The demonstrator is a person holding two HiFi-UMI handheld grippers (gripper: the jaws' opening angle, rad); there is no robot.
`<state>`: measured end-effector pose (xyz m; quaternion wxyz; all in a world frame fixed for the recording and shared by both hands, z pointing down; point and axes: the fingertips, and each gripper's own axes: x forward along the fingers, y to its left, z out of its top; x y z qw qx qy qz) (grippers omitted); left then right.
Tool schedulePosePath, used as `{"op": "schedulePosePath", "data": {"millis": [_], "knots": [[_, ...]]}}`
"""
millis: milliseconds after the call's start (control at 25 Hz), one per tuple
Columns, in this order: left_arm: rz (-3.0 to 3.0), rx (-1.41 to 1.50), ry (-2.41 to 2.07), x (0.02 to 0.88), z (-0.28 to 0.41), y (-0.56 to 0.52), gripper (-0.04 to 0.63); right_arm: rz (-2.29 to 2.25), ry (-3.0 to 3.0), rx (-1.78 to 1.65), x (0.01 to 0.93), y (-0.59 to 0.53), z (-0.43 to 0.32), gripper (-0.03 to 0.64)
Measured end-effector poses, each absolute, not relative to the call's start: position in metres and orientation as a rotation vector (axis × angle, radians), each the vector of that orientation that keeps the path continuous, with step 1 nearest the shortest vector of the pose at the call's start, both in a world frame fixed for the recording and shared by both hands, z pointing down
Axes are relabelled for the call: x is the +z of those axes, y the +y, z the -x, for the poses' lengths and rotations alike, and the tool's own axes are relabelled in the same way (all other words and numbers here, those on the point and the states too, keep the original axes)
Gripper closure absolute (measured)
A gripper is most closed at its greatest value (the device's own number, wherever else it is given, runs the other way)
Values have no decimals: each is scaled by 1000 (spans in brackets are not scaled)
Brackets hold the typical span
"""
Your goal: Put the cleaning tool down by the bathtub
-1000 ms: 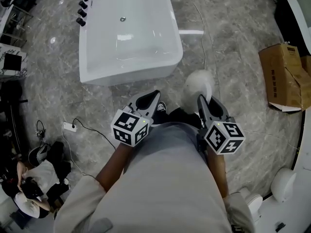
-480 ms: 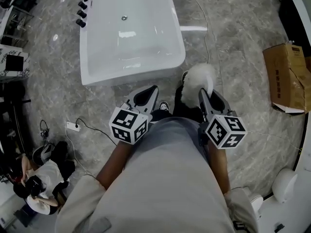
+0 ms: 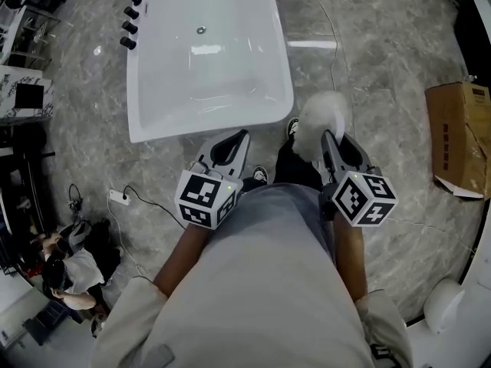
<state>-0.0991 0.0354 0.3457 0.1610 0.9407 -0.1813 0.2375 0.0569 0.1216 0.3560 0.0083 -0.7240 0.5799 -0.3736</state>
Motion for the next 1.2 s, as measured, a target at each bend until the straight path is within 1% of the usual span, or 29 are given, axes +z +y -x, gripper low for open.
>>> {"op": "schedulePosePath", "data": {"millis": [480,920,1200], "knots": [[-2666,750,-697,345,7,-22,591,2091,2078,-1263,369,21,-144,531],[-2475,706,-933,365,-29,-59,591,1873,2363,-1343,395,-51,-181,531],[-2363,657,-1049,372,-28,-61,591,1803,2479,-1393,417,-71,-192,532]]}}
